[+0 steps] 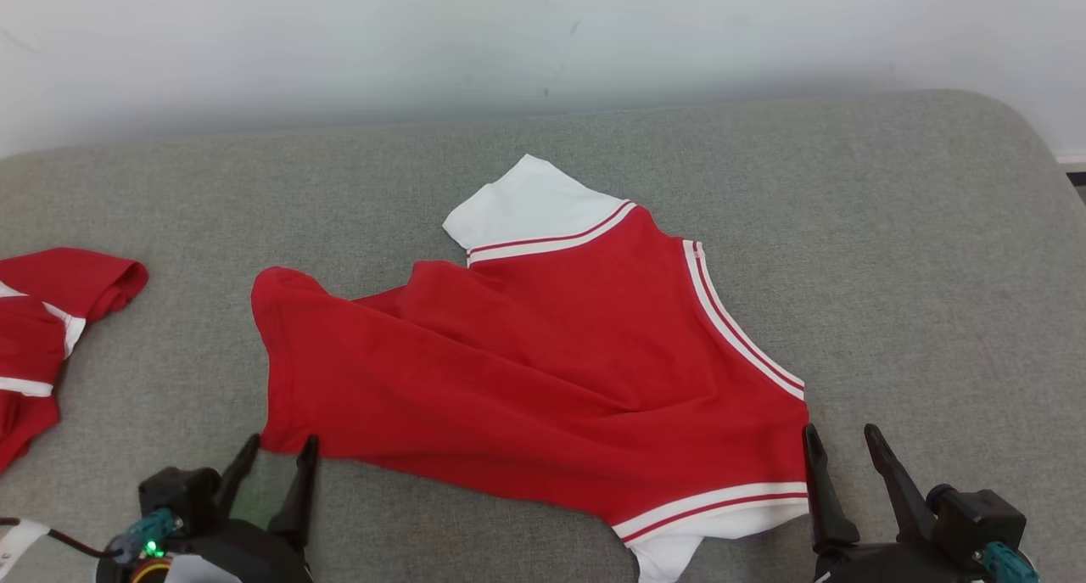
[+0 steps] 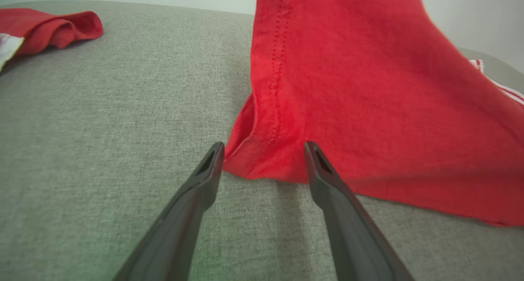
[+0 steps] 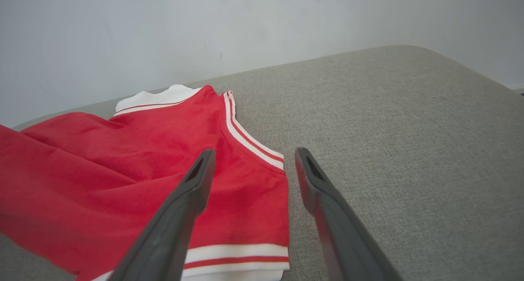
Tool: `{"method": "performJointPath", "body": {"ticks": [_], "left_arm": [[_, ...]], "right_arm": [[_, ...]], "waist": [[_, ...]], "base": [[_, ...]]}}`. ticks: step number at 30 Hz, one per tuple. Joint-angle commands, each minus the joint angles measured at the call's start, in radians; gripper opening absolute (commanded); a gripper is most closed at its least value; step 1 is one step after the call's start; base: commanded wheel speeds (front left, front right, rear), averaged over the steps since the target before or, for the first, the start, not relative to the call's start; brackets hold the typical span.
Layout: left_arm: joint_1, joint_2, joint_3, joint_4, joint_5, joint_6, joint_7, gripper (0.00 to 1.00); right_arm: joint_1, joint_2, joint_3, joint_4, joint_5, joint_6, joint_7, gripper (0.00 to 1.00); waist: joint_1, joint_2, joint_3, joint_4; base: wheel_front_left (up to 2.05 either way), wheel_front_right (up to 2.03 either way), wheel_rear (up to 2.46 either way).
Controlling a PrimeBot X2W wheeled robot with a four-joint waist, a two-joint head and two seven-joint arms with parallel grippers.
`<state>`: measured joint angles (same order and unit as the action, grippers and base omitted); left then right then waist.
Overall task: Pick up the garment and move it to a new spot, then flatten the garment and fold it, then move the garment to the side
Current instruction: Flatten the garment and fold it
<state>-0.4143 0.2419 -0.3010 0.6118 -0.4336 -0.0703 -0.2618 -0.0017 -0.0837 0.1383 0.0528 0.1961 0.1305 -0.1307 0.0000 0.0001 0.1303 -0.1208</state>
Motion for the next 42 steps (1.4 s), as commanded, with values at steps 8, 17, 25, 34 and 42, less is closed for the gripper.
{"method": "performJointPath", "body": {"ticks": [8, 17, 25, 34, 42], "left_arm": [[0.003, -0.036, 0.020, 0.051, 0.030, -0.034, -0.004, 0.00], [0.142, -0.049, 0.049, -0.085, 0.053, -0.040, -0.004, 0.00], [0.261, -0.027, 0.048, -0.230, 0.035, -0.006, 0.052, 0.00], [0.340, 0.010, 0.082, -0.340, 0.009, 0.036, 0.097, 0.00], [0.331, -0.014, 0.076, -0.333, 0.029, 0.056, 0.042, 1.00]], "right_arm": [[0.030, 0.004, -0.002, -0.005, -0.012, 0.000, 0.012, 1.00], [0.063, 0.007, -0.024, -0.004, -0.010, 0.000, 0.014, 1.00], [0.089, 0.014, -0.057, -0.011, -0.012, 0.000, 0.020, 1.00], [0.106, 0.011, -0.079, -0.008, -0.006, 0.000, 0.025, 1.00], [0.107, 0.011, -0.091, -0.005, -0.007, 0.000, 0.041, 1.00]], "waist": [[0.0000, -0.0001, -0.031, 0.025], [0.0000, -0.0001, -0.084, 0.074], [0.0000, -0.0001, -0.104, 0.119], [0.0000, -0.0001, -0.107, 0.120], [0.0000, -0.0001, -0.105, 0.121]], "base": [[0.00, 0.00, 0.00], [0.00, 0.00, 0.00], [0.00, 0.00, 0.00], [0.00, 0.00, 0.00], [0.00, 0.00, 0.00]]}}
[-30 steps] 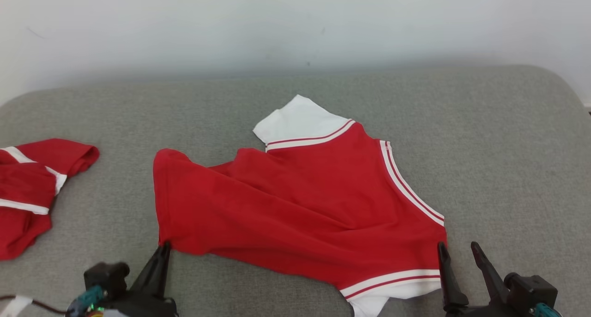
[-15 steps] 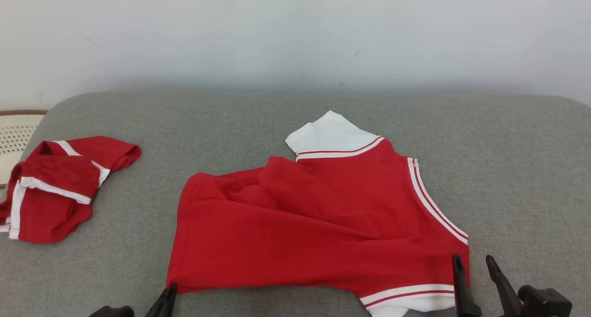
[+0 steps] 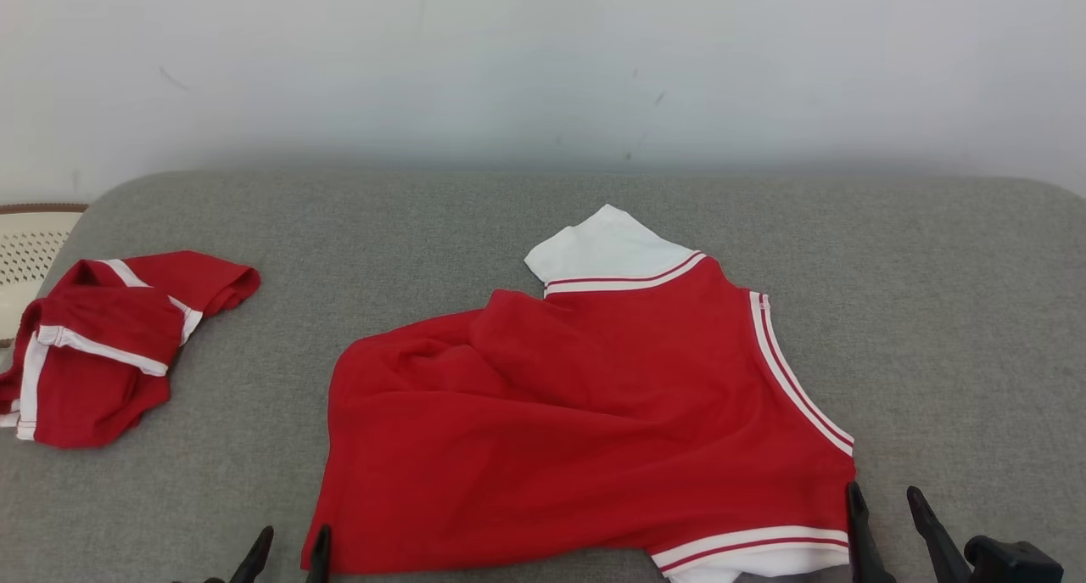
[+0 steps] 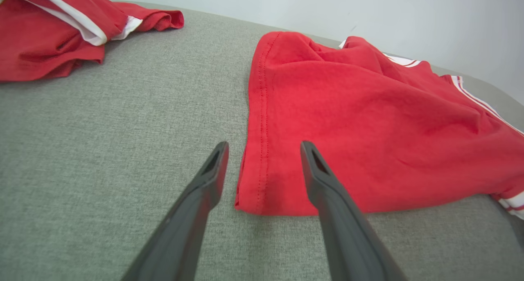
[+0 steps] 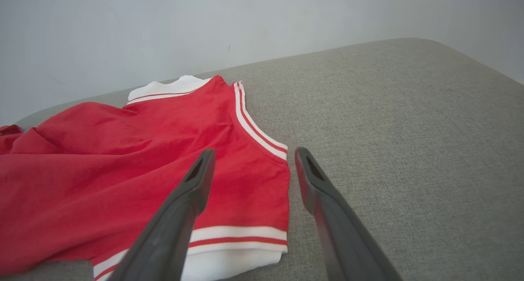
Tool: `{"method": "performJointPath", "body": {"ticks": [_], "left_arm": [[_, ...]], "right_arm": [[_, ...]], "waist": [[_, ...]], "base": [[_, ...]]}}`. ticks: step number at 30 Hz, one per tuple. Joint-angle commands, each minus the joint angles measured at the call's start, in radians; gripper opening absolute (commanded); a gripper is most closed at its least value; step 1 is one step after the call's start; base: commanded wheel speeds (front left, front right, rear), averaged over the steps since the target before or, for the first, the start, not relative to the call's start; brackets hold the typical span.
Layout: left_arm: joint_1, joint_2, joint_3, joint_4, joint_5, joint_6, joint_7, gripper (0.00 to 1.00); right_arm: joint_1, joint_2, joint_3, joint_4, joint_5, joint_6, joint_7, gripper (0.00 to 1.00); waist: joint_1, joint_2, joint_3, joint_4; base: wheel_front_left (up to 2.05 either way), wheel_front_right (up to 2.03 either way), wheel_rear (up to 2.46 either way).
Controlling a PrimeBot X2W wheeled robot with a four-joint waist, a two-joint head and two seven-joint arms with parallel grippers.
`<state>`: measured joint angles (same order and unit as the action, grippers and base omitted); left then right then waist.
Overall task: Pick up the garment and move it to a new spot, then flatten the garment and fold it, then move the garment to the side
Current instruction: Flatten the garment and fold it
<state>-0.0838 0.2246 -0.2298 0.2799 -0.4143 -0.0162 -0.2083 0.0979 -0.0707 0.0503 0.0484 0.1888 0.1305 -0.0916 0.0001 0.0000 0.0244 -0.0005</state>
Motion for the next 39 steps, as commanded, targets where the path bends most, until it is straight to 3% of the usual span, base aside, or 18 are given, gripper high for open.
{"method": "performJointPath", "body": {"ticks": [1, 12, 28, 29, 30, 31, 34, 39], "left_arm": [[-0.001, -0.003, 0.010, -0.006, 0.010, 0.009, -0.023, 1.00], [0.042, -0.080, 0.096, -0.174, 0.110, 0.061, -0.057, 1.00], [0.076, -0.153, 0.173, -0.271, 0.205, 0.037, -0.057, 1.00], [0.078, -0.156, 0.175, -0.273, 0.207, 0.036, -0.057, 1.00], [0.080, -0.157, 0.177, -0.274, 0.209, 0.034, -0.057, 1.00], [0.082, -0.160, 0.184, -0.269, 0.211, 0.030, -0.057, 1.00], [0.083, -0.164, 0.194, -0.266, 0.216, 0.023, -0.057, 1.00], [0.091, -0.169, 0.209, -0.261, 0.222, 0.015, -0.057, 1.00]], "right_arm": [[0.005, -0.004, -0.006, 0.001, 0.001, 0.000, 0.006, 1.00], [0.014, -0.022, -0.029, 0.071, 0.032, 0.000, 0.074, 1.00], [-0.066, -0.023, -0.010, 0.287, 0.077, 0.000, 0.129, 1.00], [-0.071, -0.021, -0.006, 0.300, 0.082, 0.001, 0.130, 0.97], [-0.078, -0.019, -0.002, 0.314, 0.084, 0.001, 0.128, 0.52], [-0.088, -0.019, 0.007, 0.327, 0.084, 0.001, 0.114, 0.00], [-0.095, -0.024, 0.010, 0.329, 0.077, 0.000, 0.100, 0.00], [-0.058, -0.018, 0.012, 0.222, 0.071, 0.000, 0.110, 0.00]], "waist": [[-0.0001, 0.0000, 0.002, 0.001], [-0.0001, 0.0000, 0.008, 0.025], [-0.0001, 0.0000, 0.009, 0.057], [-0.0001, 0.0000, 0.009, 0.058], [-0.0001, 0.0000, 0.010, 0.059], [-0.0001, 0.0000, 0.011, 0.060], [-0.0001, 0.0000, 0.013, 0.060], [-0.0001, 0.0000, 0.011, 0.054]], "base": [[0.00, 0.00, 0.00], [0.00, 0.00, 0.00], [0.00, 0.00, 0.00], [0.00, 0.00, 0.00], [0.00, 0.00, 0.00], [0.00, 0.00, 0.00], [0.00, 0.00, 0.00], [0.00, 0.00, 0.00]]}}
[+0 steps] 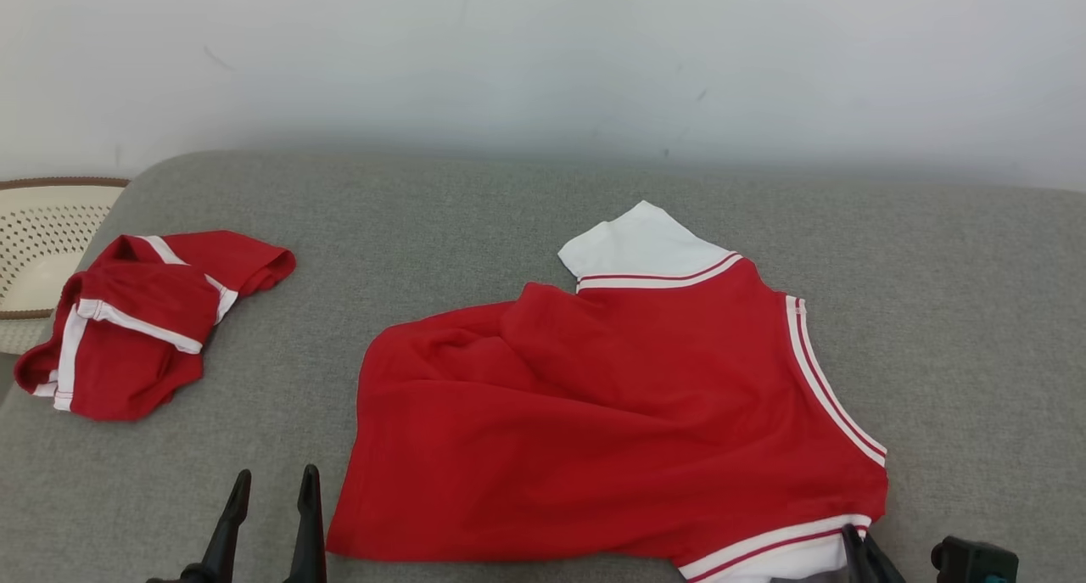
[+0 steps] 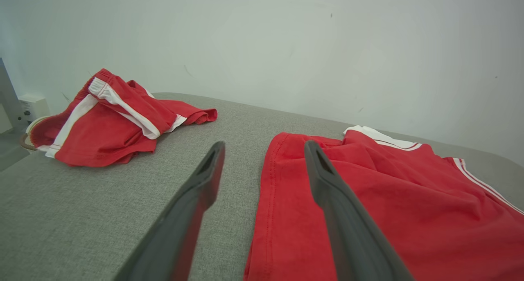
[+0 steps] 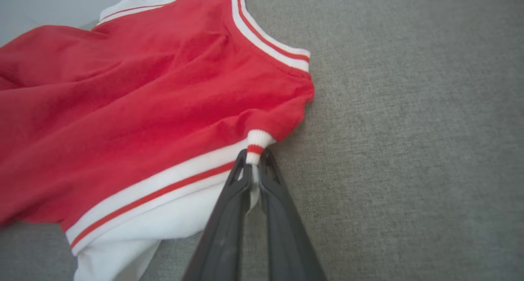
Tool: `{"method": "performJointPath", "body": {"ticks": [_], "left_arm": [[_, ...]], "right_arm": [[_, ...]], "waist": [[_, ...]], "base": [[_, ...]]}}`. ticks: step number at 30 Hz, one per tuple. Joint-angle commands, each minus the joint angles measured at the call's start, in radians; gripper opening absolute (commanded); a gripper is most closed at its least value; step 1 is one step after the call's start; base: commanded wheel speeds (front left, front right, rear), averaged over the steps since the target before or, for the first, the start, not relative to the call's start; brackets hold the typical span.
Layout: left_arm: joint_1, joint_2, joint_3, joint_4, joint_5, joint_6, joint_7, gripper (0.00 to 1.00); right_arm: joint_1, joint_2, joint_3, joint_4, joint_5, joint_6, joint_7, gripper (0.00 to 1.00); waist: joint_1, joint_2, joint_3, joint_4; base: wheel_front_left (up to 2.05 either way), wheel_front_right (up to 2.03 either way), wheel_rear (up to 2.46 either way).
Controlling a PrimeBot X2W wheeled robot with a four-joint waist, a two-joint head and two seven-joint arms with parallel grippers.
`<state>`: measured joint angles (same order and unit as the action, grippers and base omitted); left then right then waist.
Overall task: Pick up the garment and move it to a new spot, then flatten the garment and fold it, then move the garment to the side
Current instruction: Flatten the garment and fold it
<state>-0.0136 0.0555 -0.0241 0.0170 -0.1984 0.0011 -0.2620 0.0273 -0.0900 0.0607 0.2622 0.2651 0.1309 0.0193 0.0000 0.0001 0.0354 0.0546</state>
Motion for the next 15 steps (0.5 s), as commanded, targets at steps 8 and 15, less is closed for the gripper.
{"method": "performJointPath", "body": {"ticks": [8, 15], "left_arm": [[0.005, -0.004, -0.001, 0.014, 0.007, -0.007, -0.004, 1.00], [-0.001, -0.005, -0.008, 0.027, -0.010, -0.009, -0.004, 1.00]], "right_arm": [[0.113, 0.010, 0.022, -0.288, -0.010, 0.000, 0.122, 0.00], [0.071, -0.016, 0.052, -0.417, -0.053, 0.000, 0.209, 0.00]], "waist": [[0.0000, -0.0001, -0.004, -0.003], [0.0000, -0.0001, -0.010, 0.014]], "base": [[0.00, 0.00, 0.00], [0.00, 0.00, 0.00]]}}
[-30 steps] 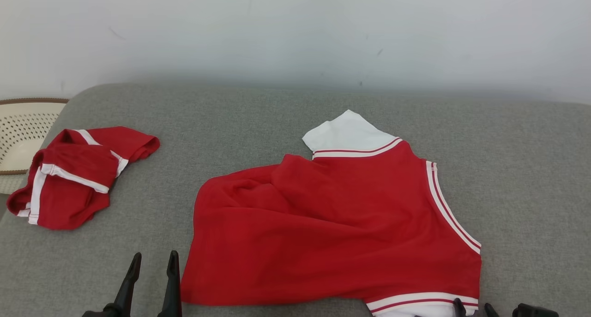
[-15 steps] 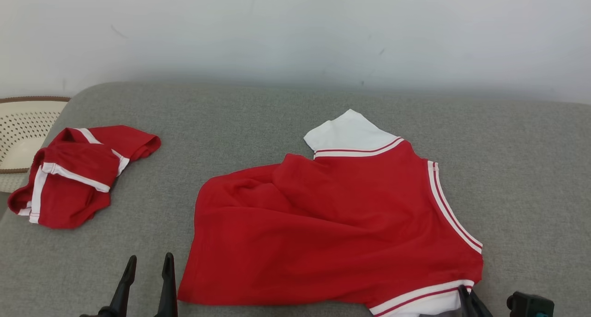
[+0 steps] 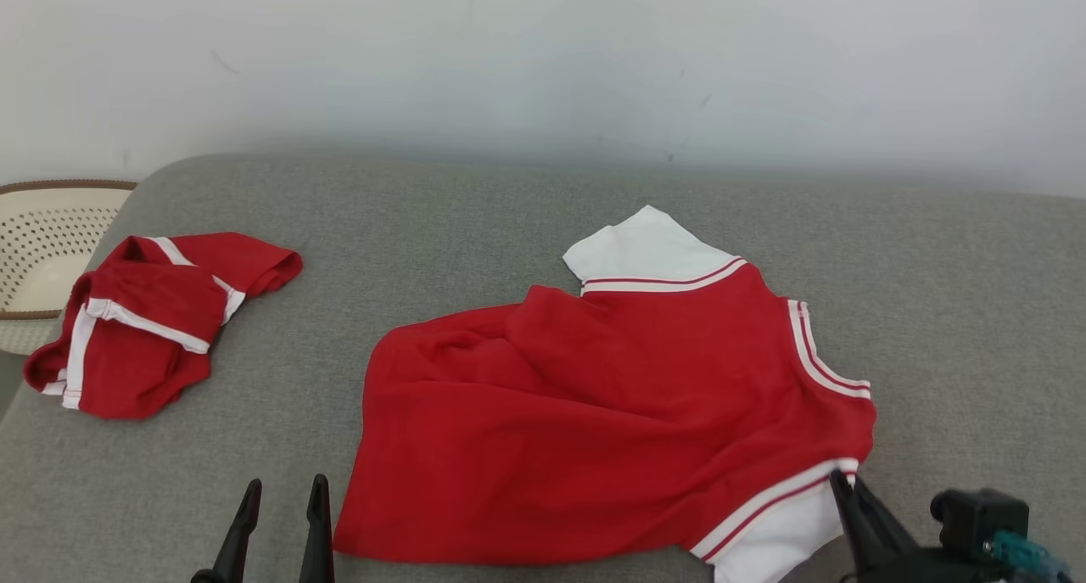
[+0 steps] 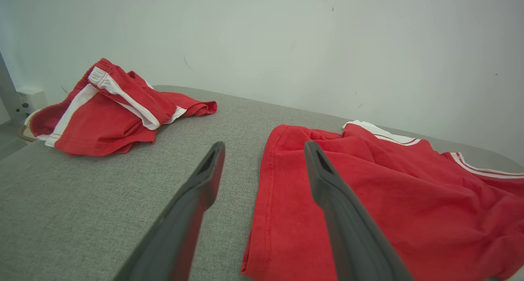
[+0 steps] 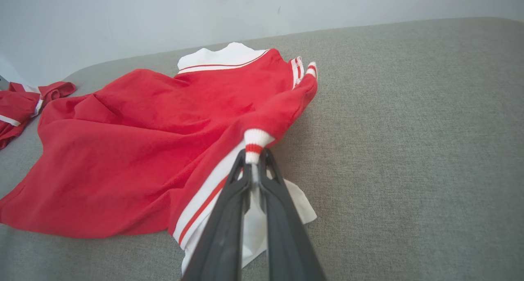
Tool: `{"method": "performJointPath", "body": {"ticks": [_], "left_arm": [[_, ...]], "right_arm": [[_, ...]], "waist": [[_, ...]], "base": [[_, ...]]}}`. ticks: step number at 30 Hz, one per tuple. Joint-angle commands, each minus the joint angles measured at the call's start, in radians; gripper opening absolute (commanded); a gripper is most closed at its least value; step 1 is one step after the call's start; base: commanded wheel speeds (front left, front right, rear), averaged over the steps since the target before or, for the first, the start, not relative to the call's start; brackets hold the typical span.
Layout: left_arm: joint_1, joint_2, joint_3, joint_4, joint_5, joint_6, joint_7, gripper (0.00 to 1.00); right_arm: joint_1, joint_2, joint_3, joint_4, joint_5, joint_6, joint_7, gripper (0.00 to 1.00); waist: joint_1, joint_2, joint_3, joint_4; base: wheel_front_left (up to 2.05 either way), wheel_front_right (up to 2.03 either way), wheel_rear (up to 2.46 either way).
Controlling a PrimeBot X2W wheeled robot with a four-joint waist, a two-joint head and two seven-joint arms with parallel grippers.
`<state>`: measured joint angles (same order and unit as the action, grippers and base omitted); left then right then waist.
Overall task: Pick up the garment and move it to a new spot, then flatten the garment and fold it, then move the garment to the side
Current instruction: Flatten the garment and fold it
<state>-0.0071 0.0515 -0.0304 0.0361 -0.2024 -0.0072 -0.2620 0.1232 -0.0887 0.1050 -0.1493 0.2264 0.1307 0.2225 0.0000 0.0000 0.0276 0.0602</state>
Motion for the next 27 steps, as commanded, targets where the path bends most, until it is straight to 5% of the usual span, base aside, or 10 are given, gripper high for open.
{"method": "performJointPath", "body": {"ticks": [1, 8, 19, 20, 21, 27], "left_arm": [[-0.008, -0.001, -0.003, 0.010, -0.007, -0.001, -0.004, 1.00], [-0.009, -0.001, -0.021, 0.015, -0.016, 0.004, -0.004, 1.00], [-0.009, -0.001, -0.024, 0.041, -0.013, -0.001, -0.004, 1.00], [-0.009, -0.001, -0.025, 0.043, -0.012, -0.001, -0.004, 1.00], [-0.009, -0.001, -0.026, 0.044, -0.012, -0.001, -0.004, 1.00], [0.003, -0.001, -0.027, 0.042, -0.010, 0.005, -0.004, 1.00]], "right_arm": [[-0.043, -0.017, 0.017, -0.003, -0.014, 0.000, 0.011, 0.00], [-0.169, -0.031, 0.059, 0.097, -0.020, 0.000, 0.023, 0.00], [-0.399, -0.031, 0.114, 0.502, -0.006, 0.000, -0.061, 0.00], [-0.413, -0.031, 0.118, 0.531, -0.012, 0.000, -0.083, 0.44], [-0.422, -0.027, 0.117, 0.552, -0.004, 0.000, -0.104, 1.00], [-0.407, -0.036, 0.131, 0.561, 0.041, 0.000, -0.267, 1.00]], "waist": [[0.0000, 0.0000, -0.002, 0.012], [0.0000, 0.0000, -0.002, 0.045], [0.0000, 0.0000, -0.001, 0.076], [0.0000, 0.0000, -0.001, 0.077], [0.0000, 0.0000, -0.001, 0.078], [0.0000, 0.0000, 0.002, 0.067]], "base": [[0.00, 0.00, 0.00], [0.00, 0.00, 0.00], [0.00, 0.00, 0.00], [0.00, 0.00, 0.00], [0.00, 0.00, 0.00], [0.00, 0.00, 0.00]]}}
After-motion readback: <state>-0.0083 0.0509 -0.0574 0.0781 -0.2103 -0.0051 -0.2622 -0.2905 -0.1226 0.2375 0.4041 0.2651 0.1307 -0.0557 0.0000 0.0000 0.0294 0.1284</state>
